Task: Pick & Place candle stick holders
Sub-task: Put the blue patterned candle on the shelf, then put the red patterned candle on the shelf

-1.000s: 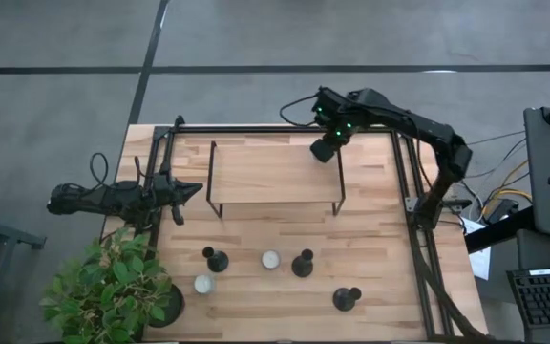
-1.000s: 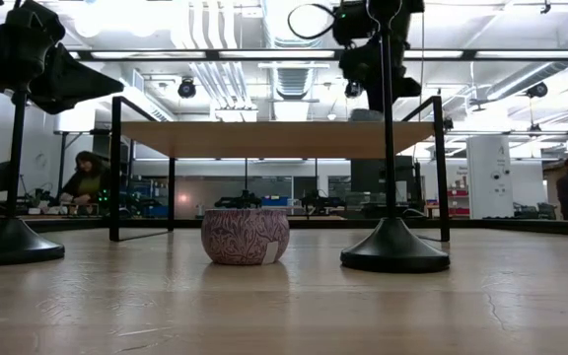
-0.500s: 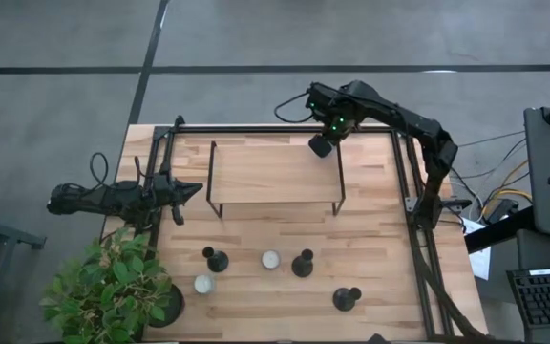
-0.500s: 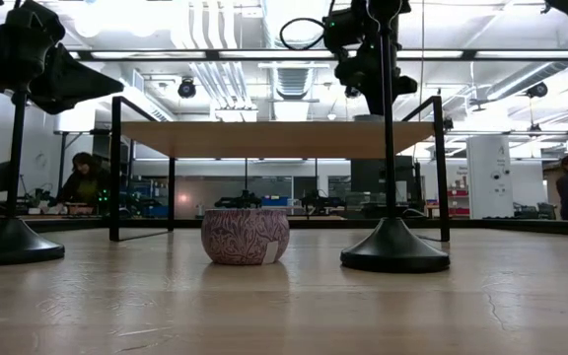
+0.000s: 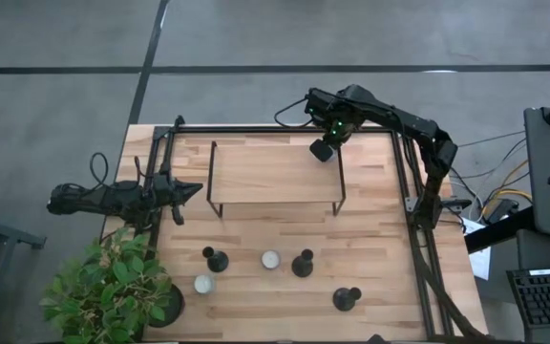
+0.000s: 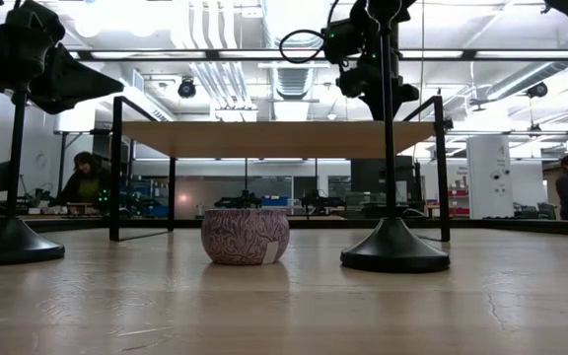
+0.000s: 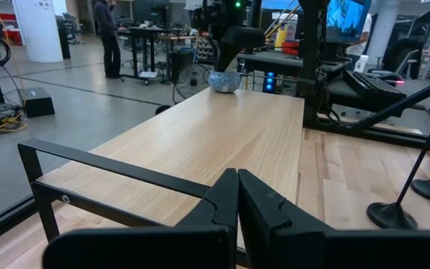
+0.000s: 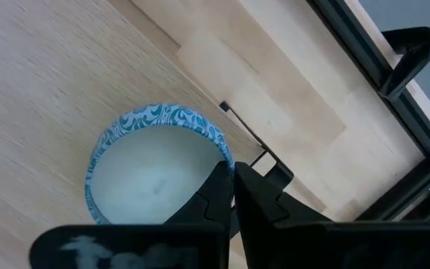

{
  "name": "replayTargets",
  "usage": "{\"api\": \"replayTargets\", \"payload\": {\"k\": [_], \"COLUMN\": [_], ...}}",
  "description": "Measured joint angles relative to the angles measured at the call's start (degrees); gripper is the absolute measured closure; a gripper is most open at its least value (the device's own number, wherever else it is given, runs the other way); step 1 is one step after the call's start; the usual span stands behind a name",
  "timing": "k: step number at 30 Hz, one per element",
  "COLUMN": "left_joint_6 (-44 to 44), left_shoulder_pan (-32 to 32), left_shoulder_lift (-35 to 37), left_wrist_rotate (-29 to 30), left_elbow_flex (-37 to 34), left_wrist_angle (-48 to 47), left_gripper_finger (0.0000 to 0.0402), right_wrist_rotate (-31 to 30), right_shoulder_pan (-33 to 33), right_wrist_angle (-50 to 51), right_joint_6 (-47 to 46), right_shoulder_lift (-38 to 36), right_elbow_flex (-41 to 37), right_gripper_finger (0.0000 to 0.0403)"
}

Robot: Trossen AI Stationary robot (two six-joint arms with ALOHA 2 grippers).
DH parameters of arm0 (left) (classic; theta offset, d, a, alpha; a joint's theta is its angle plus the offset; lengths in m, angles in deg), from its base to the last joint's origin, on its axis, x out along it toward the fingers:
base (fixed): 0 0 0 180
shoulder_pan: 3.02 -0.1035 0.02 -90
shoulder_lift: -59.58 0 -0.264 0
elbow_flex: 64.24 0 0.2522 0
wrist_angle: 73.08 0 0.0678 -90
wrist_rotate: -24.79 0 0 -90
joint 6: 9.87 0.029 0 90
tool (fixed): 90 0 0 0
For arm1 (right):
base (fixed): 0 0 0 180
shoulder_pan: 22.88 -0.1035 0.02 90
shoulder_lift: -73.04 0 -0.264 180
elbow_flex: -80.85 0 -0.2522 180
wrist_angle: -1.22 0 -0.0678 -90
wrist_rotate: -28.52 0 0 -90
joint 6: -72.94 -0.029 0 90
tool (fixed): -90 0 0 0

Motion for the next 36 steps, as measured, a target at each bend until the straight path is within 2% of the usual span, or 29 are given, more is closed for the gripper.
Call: {"api": "replayTargets", "payload": {"k": [15,28,36], "left_joint_6": [-0.02,0.0,-0.02], "left_shoulder_pan": [-0.01,0.0,0.0], "left_shoulder_lift": [0.0,0.0,0.0], "left_wrist_rotate": [-0.01,-0.02,0.0], "left_elbow_flex": [0.01,0.01,-0.02], "left_wrist_angle": [-0.01,-0.01,-0.01], "left_gripper_finger": [0.0394,0.0394,0.0394], "right_wrist_rotate": [0.16,0.24,0.59], "right_shoulder_pan": [0.04,-0.02,-1.73], "right_wrist_angle": [0.73,2.25,3.62], "right_joint_6": [0.25,-0.33,-0.38], "right_shoulder_lift": [-0.02,-0.04,-0.13], "right_elbow_flex": [3.56,3.67,7.93], "right_gripper_finger": [0.0392,0.0341,0.0313]}}
